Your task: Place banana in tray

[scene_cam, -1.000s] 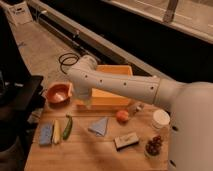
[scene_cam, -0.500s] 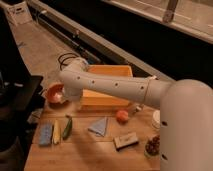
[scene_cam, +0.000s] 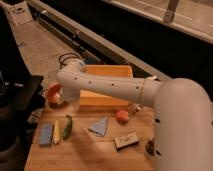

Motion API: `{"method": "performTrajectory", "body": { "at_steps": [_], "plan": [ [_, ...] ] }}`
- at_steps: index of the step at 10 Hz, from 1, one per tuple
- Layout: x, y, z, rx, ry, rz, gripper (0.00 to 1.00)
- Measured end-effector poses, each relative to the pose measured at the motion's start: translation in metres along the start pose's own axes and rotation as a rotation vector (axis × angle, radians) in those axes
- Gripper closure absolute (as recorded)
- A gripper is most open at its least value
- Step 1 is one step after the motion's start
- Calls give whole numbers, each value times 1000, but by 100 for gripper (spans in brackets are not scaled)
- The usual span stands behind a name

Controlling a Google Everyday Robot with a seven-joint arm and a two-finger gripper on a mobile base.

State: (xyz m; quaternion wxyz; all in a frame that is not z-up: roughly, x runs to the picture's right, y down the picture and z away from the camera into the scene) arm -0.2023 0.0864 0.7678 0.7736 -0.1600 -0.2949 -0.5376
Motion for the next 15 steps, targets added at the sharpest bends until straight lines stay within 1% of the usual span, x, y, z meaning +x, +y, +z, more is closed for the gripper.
{"method": "performTrajectory", "body": {
  "at_steps": [1, 3, 4, 6, 7, 8, 13, 14, 15],
  "plan": [
    [-5, -14, 15, 9, -23, -10, 35],
    [-14, -31, 43, 33, -68, -22, 35],
    [-16, -34, 50, 41, -84, -24, 35],
    [-26, -43, 66, 61, -129, -35, 35],
    [-32, -46, 76, 68, -161, -38, 35],
    [-35, -48, 79, 66, -172, -41, 35],
    [-34, -47, 79, 66, -172, -39, 35],
    [-37, -46, 84, 67, -189, -32, 35],
    [-41, -42, 94, 70, -209, -26, 35]
  ]
}}
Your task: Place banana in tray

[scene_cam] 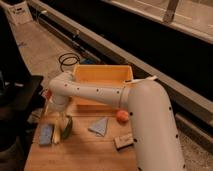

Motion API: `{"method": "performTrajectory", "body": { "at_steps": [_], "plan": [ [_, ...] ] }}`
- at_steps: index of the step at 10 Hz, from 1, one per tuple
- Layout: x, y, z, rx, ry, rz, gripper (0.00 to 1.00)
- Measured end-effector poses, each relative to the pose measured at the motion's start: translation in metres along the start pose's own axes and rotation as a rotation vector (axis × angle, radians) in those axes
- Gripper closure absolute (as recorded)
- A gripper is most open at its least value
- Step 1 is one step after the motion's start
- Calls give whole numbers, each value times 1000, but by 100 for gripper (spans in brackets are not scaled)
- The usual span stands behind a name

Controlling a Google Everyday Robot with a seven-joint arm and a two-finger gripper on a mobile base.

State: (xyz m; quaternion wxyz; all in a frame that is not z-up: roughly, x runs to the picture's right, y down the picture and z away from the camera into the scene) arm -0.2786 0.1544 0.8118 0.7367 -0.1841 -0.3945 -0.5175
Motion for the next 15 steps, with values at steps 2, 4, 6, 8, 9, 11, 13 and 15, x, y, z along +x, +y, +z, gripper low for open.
{"method": "performTrajectory", "body": {
  "at_steps": [2, 4, 6, 8, 9, 11, 13, 15],
  "plan": [
    [-3, 6, 15, 7, -24, 10, 35],
    [-3, 7, 18, 10, -33, 16, 35],
    [-2, 9, 20, 10, -37, 25, 35],
    [0, 11, 25, -7, -42, 38, 35],
    [1, 13, 28, -35, -42, 56, 35],
    [4, 19, 31, -77, -43, 90, 35],
    [7, 22, 34, -120, -49, 117, 35],
    [6, 24, 38, -152, -64, 126, 35]
  ]
}}
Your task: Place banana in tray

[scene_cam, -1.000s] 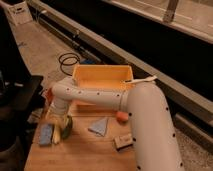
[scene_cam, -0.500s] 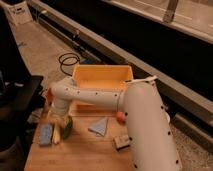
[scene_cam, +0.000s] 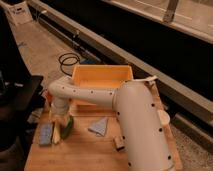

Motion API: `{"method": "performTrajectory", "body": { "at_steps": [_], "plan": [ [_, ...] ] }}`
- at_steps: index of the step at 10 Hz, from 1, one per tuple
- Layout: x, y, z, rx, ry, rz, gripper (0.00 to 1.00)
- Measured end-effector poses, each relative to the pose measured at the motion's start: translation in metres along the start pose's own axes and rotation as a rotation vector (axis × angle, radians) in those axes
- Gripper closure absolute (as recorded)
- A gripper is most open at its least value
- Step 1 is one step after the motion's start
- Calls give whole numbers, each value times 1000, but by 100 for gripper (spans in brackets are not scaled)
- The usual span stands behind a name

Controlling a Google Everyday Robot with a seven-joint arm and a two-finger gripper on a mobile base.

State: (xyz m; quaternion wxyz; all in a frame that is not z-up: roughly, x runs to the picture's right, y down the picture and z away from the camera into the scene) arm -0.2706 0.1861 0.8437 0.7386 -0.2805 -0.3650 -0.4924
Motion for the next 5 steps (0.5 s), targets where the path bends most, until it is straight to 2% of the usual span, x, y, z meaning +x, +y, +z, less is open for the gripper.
{"method": "performTrajectory", "body": {
  "at_steps": [2, 5],
  "plan": [
    [-2, -2, 5, -15, -19, -12, 39],
    [-4, -4, 7, -23, -31, -25, 70]
  ]
}}
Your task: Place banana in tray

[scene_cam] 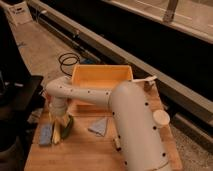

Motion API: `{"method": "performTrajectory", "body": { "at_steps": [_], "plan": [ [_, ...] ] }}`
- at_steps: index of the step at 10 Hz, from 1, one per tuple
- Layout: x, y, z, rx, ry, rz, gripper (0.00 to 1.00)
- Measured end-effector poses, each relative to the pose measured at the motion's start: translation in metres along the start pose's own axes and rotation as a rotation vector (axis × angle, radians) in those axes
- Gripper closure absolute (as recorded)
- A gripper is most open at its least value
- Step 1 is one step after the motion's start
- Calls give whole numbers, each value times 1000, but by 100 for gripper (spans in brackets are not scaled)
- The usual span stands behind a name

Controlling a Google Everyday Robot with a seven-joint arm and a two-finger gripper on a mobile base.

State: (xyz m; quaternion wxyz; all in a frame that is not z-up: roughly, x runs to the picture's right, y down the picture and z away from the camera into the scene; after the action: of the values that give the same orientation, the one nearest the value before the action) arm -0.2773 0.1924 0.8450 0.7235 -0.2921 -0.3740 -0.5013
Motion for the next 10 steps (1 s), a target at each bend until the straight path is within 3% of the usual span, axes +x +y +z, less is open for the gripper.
{"method": "performTrajectory", "body": {
  "at_steps": [2, 4, 10],
  "plan": [
    [0, 0, 0, 0, -1, -1, 91],
    [-2, 0, -1, 13, 5, -7, 100],
    [-13, 14, -64, 200, 83, 12, 100]
  ]
}}
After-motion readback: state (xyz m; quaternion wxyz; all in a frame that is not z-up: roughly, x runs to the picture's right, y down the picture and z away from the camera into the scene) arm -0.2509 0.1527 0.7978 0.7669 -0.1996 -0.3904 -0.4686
